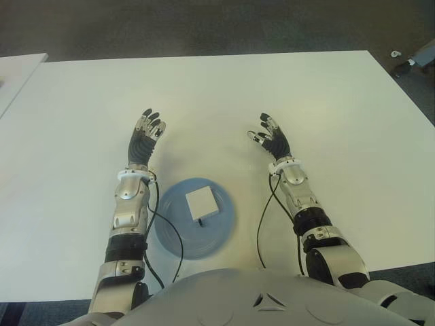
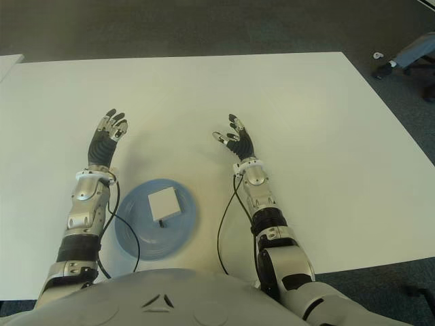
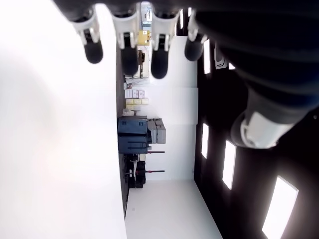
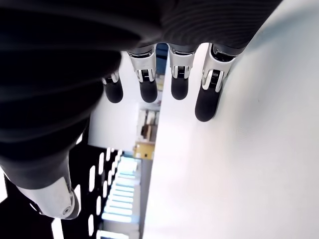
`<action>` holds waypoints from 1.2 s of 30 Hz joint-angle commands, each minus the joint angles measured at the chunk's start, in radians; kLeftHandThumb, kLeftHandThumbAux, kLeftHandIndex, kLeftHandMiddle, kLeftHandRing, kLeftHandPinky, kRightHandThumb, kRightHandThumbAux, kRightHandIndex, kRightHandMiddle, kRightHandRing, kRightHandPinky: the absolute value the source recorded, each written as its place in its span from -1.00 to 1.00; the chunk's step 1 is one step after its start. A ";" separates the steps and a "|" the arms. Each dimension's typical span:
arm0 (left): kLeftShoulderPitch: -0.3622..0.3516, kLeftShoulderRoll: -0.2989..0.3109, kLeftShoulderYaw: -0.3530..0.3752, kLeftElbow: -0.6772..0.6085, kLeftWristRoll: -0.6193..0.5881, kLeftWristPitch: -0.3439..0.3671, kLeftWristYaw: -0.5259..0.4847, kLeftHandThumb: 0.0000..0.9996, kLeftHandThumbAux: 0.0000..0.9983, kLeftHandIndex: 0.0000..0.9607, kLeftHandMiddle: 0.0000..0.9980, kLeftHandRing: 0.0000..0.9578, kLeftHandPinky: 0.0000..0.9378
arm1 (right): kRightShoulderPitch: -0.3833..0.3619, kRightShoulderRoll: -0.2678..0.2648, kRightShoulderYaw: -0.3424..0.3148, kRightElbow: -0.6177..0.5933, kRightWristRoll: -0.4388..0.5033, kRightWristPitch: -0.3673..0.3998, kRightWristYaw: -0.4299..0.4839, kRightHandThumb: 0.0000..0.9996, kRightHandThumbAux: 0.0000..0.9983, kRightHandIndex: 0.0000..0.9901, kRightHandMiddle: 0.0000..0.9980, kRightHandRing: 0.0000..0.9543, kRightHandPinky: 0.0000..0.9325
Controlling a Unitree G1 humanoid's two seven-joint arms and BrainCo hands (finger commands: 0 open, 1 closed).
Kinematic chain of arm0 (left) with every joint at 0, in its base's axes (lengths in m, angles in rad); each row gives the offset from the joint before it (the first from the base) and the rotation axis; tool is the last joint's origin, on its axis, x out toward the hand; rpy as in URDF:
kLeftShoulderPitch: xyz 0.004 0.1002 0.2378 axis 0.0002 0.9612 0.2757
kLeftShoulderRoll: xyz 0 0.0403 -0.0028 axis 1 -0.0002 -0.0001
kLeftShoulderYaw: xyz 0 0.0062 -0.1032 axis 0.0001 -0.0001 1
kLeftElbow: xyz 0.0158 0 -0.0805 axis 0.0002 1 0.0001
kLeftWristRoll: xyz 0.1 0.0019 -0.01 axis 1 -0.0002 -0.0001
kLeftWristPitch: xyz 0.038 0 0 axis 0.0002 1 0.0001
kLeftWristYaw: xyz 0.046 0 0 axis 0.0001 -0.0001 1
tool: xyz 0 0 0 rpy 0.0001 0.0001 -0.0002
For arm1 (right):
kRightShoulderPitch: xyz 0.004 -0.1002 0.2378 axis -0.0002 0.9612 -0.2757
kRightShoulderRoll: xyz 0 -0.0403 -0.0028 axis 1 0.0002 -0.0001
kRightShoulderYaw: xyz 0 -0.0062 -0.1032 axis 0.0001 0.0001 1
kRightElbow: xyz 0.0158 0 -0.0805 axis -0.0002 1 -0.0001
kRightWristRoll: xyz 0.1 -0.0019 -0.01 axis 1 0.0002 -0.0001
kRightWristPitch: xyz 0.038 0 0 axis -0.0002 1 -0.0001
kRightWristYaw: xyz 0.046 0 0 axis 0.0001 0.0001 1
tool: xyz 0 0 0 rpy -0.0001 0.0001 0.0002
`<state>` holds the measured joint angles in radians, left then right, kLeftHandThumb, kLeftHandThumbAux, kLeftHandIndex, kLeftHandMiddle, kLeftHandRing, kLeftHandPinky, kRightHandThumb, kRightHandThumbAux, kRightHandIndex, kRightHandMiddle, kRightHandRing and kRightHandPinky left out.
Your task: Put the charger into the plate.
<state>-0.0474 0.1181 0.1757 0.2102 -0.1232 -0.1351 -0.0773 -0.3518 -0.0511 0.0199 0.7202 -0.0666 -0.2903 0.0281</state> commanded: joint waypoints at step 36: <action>-0.024 0.023 0.003 0.036 -0.010 0.043 -0.028 -0.94 0.12 -1.00 -0.88 -0.95 -1.00 | -0.001 0.016 -0.037 0.060 0.055 -0.060 0.077 -0.76 0.30 -1.00 -1.00 -1.00 -1.00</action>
<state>-0.0653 0.1338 0.1828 0.2255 -0.1292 -0.0824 -0.0848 -0.3756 -0.0327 -0.0195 0.7785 -0.0073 -0.3723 0.1060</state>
